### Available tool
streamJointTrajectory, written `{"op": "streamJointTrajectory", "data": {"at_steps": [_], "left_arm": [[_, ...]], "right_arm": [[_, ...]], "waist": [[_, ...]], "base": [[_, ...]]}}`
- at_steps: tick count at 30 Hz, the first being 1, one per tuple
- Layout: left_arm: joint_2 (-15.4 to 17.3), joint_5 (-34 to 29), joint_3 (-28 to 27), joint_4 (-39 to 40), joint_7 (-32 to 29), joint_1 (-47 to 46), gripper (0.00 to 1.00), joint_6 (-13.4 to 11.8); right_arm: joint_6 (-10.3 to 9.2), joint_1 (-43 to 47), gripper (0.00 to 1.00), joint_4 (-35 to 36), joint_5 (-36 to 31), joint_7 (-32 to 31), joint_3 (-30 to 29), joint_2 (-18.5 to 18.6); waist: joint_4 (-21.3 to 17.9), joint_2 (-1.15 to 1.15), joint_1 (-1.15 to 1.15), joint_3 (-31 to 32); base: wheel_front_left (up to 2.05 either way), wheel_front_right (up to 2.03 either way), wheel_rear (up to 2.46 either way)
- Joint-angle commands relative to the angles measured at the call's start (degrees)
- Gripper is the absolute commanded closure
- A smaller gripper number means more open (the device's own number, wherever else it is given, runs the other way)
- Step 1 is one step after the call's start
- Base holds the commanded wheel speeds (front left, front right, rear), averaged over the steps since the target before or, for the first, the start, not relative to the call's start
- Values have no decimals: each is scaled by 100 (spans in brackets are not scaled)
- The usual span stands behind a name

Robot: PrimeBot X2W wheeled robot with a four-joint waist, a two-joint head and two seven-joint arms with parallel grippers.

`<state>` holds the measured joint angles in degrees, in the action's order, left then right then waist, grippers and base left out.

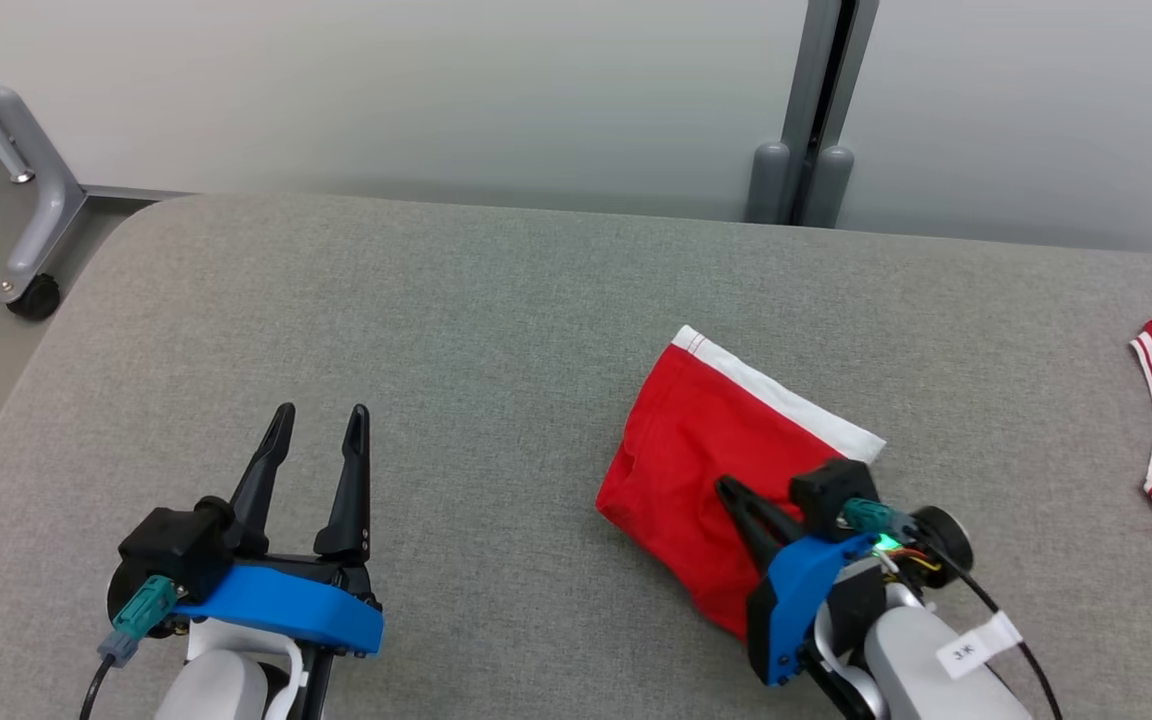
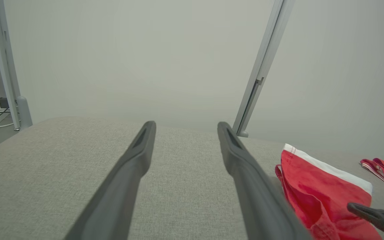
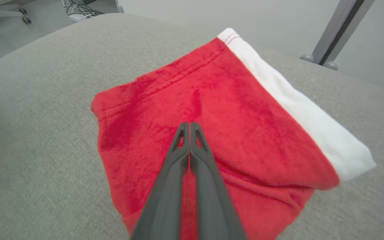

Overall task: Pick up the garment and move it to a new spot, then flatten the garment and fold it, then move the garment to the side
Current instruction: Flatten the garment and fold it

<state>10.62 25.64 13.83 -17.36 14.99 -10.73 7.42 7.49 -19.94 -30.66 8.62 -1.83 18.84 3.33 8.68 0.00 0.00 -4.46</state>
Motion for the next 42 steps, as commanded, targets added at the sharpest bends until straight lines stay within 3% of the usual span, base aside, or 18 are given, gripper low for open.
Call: {"op": "streamJointTrajectory", "data": {"at_steps": [1, 9, 18, 23, 27, 29, 30, 35, 42], "left_arm": [[20, -4, 20, -12, 25, -91, 0, 8], [-28, 30, 150, -36, 25, -188, 0, 8], [-43, 49, 225, -61, 25, -237, 0, 8], [-54, 33, 164, -57, 25, -257, 0, 8], [-52, -3, 45, -44, 25, -194, 0, 8], [-51, -10, -16, -33, 25, -135, 0, 8], [-52, -29, -47, -22, 25, -111, 0, 8], [-22, -89, -232, 43, 25, 14, 0, 8], [13, -158, -390, 104, 25, 157, 0, 9]], "right_arm": [[0, -182, 100, -175, -12, 38, 168, -33], [0, -727, 100, -840, 476, -78, 1087, -40], [0, -925, 100, -1128, 1312, -454, 2172, -42], [0, -964, 100, -969, 2011, -498, 2604, -42], [0, -1053, 100, -622, 2546, -117, 2630, -41], [0, -1029, 65, -396, 2759, 151, 2552, -40], [0, -1016, 0, -293, 2798, 278, 2488, -38], [0, -712, 0, 214, 2609, 799, 1776, 26], [1, 189, 0, 988, 1735, 939, -119, 130]], "waist": [[39, 0, 0, -24], [241, 0, 0, -101], [385, 0, 0, -143], [367, 0, 0, -191], [260, 0, 0, -172], [173, 0, 0, -134], [125, 0, 0, -114], [-156, 0, 0, -10], [-488, 0, 0, 116]], "base": [[0, 0, 0], [0, 0, 0], [0, 0, 0], [0, 0, 0], [0, 0, 0], [0, 0, 0], [0, 0, 0], [0, 0, 0], [0, 0, 0]]}}
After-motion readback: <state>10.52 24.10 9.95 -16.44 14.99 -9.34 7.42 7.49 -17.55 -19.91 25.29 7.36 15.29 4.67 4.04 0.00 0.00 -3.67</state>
